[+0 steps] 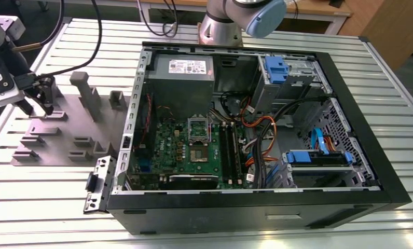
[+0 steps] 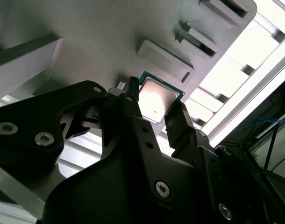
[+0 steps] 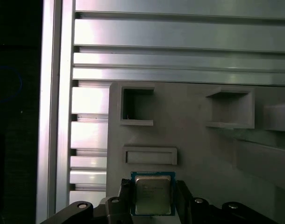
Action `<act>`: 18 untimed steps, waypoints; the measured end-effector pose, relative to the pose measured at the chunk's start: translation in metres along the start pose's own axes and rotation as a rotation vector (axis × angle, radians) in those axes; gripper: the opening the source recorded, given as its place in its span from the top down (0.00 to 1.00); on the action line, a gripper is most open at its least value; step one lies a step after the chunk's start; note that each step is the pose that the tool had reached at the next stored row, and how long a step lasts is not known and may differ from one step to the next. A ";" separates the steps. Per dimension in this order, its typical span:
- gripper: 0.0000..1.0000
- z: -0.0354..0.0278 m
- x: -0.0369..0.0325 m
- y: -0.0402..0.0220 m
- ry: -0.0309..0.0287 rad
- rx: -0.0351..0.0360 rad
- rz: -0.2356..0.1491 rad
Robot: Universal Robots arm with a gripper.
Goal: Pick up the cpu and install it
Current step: 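Pick up the cpu and move it towards the insertion slot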
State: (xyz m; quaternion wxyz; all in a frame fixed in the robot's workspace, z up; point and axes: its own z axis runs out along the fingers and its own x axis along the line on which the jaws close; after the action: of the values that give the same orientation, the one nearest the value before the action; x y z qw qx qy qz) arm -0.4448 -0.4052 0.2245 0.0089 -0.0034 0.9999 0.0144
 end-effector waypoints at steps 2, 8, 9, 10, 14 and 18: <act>0.53 -0.0007 0.0000 0.0000 0.0000 0.0000 0.000; 0.53 -0.0025 -0.0001 0.0001 0.0001 0.0000 0.000; 0.53 -0.0028 -0.0001 0.0001 0.0000 0.0000 0.000; 0.53 -0.0031 -0.0001 0.0001 0.0000 0.0000 0.000; 0.53 -0.0046 -0.0001 0.0001 0.0001 0.0001 0.000; 0.53 -0.0061 -0.0001 0.0002 0.0000 0.0000 0.000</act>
State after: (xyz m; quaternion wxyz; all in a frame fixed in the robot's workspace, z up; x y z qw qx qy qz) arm -0.4448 -0.4052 0.2306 0.0089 -0.0034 0.9999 0.0144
